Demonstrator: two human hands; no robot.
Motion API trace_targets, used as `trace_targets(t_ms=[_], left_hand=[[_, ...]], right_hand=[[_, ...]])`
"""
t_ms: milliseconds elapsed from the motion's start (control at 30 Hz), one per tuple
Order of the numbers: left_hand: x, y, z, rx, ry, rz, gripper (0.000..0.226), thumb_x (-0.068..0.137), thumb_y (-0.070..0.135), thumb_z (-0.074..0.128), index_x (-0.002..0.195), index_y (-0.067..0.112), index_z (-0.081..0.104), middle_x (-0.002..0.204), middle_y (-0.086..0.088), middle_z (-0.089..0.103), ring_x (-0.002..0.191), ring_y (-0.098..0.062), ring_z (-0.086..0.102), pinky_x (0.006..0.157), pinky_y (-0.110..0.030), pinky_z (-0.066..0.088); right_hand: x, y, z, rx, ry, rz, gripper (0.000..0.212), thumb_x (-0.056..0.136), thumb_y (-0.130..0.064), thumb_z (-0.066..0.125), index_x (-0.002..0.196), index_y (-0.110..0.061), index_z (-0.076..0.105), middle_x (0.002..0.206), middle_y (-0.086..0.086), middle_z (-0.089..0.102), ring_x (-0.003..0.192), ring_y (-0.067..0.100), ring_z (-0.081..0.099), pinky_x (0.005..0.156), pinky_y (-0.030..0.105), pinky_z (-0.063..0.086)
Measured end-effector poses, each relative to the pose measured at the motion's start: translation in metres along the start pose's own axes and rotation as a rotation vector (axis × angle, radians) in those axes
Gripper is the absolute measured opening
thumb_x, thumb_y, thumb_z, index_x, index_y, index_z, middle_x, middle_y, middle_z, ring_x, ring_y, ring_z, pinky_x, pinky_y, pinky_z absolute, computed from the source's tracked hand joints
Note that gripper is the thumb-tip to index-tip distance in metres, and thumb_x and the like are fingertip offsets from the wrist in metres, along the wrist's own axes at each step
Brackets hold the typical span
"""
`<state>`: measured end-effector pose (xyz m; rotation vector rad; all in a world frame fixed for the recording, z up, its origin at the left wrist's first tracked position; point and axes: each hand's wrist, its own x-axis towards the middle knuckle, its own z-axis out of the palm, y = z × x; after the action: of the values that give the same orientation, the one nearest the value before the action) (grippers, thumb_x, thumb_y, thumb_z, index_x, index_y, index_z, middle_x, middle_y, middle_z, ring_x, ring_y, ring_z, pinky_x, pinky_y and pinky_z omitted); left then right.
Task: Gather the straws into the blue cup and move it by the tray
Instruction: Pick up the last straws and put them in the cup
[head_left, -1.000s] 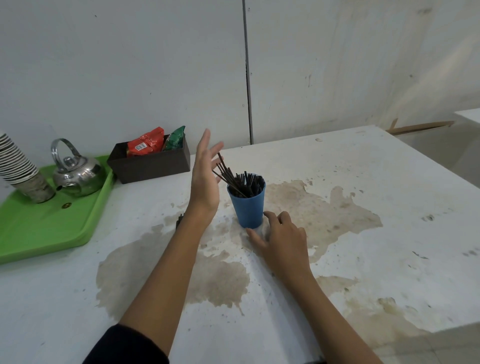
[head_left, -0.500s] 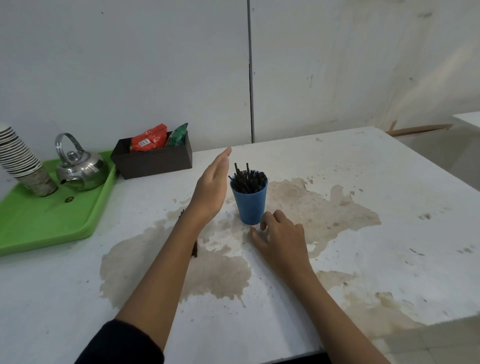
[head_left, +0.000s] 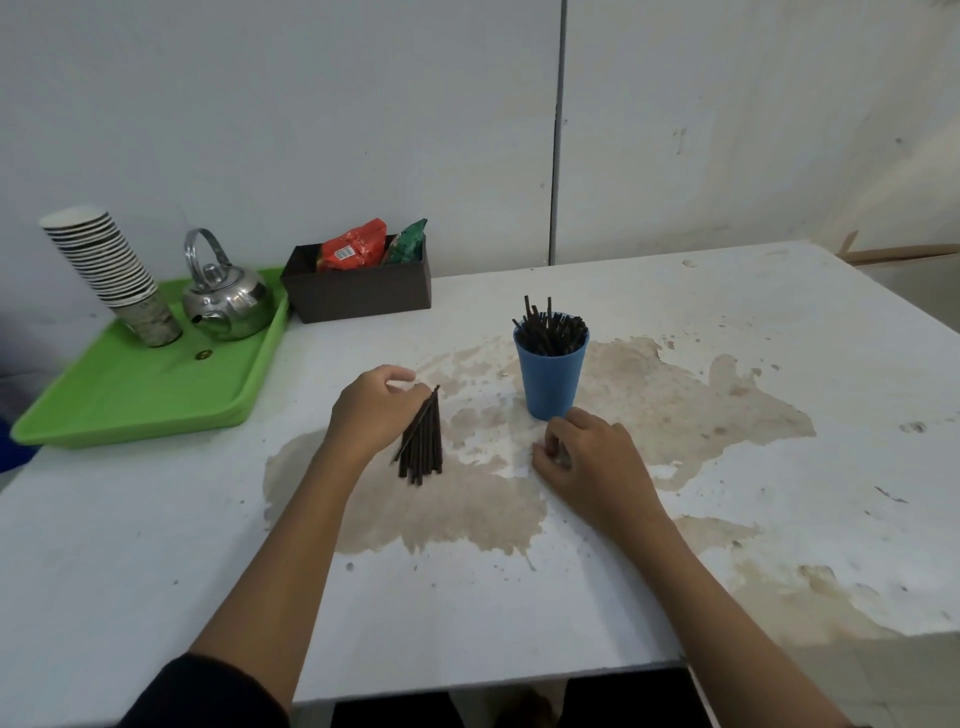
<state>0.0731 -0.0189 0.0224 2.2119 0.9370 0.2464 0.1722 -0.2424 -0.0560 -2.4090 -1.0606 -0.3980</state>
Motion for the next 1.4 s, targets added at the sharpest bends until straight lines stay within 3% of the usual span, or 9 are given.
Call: trace_targets(t_ms=[100, 200, 267, 433, 667, 1100, 1267, 1333, 1400], left_hand=[[-0.004, -0.007, 0.005, 0.229, 0.003, -0.053, 0.055, 0.081, 0.064, 0.063, 0.113, 0.019, 0.063, 0.114, 0.000, 0.065, 0.103, -0.021, 0.061, 0.079, -0.030, 0.042], [-0.006, -0.008, 0.013, 0.341, -0.014, -0.063, 0.062, 0.069, 0.078, 0.064, 0.073, 0.018, 0.048, 0.071, 0.005, 0.051, 0.065, -0.014, 0.050, 0.058, -0.027, 0.038], [-0.008, -0.004, 0.018, 0.407, -0.026, -0.051, 0.070, 0.061, 0.082, 0.066, 0.068, 0.015, 0.049, 0.058, 0.004, 0.045, 0.055, -0.013, 0.046, 0.048, -0.028, 0.031], [-0.008, 0.007, 0.024, 0.478, -0.049, -0.015, 0.066, 0.064, 0.074, 0.072, 0.074, 0.013, 0.049, 0.066, 0.001, 0.050, 0.063, -0.014, 0.050, 0.049, -0.027, 0.030], [-0.002, 0.013, 0.020, 0.493, -0.104, -0.023, 0.054, 0.080, 0.053, 0.073, 0.067, 0.013, 0.040, 0.064, -0.001, 0.043, 0.056, -0.013, 0.041, 0.048, -0.027, 0.028], [-0.006, 0.022, 0.035, 0.643, -0.193, 0.070, 0.039, 0.098, 0.023, 0.052, 0.064, 0.012, 0.037, 0.062, -0.002, 0.039, 0.053, -0.015, 0.037, 0.047, -0.026, 0.026], [-0.011, 0.020, 0.042, 0.727, -0.187, 0.101, 0.016, 0.099, 0.012, 0.048, 0.097, 0.004, 0.062, 0.073, -0.004, 0.049, 0.079, -0.026, 0.059, 0.060, -0.028, 0.040], [-0.013, 0.018, 0.042, 0.704, -0.174, 0.100, 0.019, 0.100, 0.010, 0.047, 0.109, 0.000, 0.061, 0.086, -0.008, 0.053, 0.092, -0.029, 0.066, 0.067, -0.030, 0.045], [-0.012, 0.015, 0.040, 0.630, -0.180, 0.086, 0.018, 0.101, 0.009, 0.045, 0.110, -0.001, 0.057, 0.088, -0.009, 0.053, 0.087, -0.028, 0.063, 0.065, -0.031, 0.043]], right_hand=[[0.000, -0.002, -0.001, 0.002, -0.001, 0.006, 0.026, 0.083, -0.029, 0.063, 0.066, -0.021, 0.045, 0.065, -0.006, 0.046, 0.055, 0.015, 0.039, 0.058, 0.028, 0.025], [-0.001, -0.001, -0.001, 0.018, 0.002, 0.015, 0.026, 0.082, -0.029, 0.063, 0.067, -0.021, 0.044, 0.064, -0.006, 0.046, 0.056, 0.015, 0.040, 0.058, 0.028, 0.028], [-0.002, -0.001, 0.000, 0.031, -0.001, 0.025, 0.025, 0.083, -0.029, 0.063, 0.067, -0.021, 0.045, 0.065, -0.005, 0.047, 0.056, 0.015, 0.041, 0.058, 0.028, 0.030], [-0.001, -0.001, 0.001, 0.036, -0.008, 0.042, 0.022, 0.084, -0.031, 0.062, 0.069, -0.020, 0.050, 0.066, -0.006, 0.047, 0.058, 0.015, 0.043, 0.059, 0.030, 0.039], [-0.002, -0.001, 0.000, 0.045, -0.001, 0.051, 0.022, 0.084, -0.030, 0.063, 0.069, -0.019, 0.051, 0.066, -0.006, 0.048, 0.058, 0.015, 0.044, 0.060, 0.032, 0.041], [-0.002, -0.002, -0.002, 0.066, 0.003, 0.056, 0.023, 0.083, -0.031, 0.063, 0.068, -0.021, 0.049, 0.066, -0.007, 0.048, 0.058, 0.014, 0.043, 0.060, 0.029, 0.034], [0.000, 0.000, -0.015, 0.394, 0.113, 0.135, 0.023, 0.080, -0.025, 0.072, 0.069, -0.019, 0.052, 0.066, -0.007, 0.050, 0.058, 0.009, 0.044, 0.054, 0.015, 0.031], [0.003, 0.004, -0.021, 0.483, 0.212, 0.174, 0.023, 0.081, -0.020, 0.074, 0.072, -0.018, 0.053, 0.066, -0.004, 0.052, 0.059, 0.009, 0.044, 0.055, 0.015, 0.031], [0.009, 0.005, -0.028, 0.495, 0.280, 0.182, 0.021, 0.081, -0.018, 0.074, 0.075, -0.017, 0.053, 0.068, -0.004, 0.052, 0.062, 0.009, 0.045, 0.058, 0.016, 0.031]])
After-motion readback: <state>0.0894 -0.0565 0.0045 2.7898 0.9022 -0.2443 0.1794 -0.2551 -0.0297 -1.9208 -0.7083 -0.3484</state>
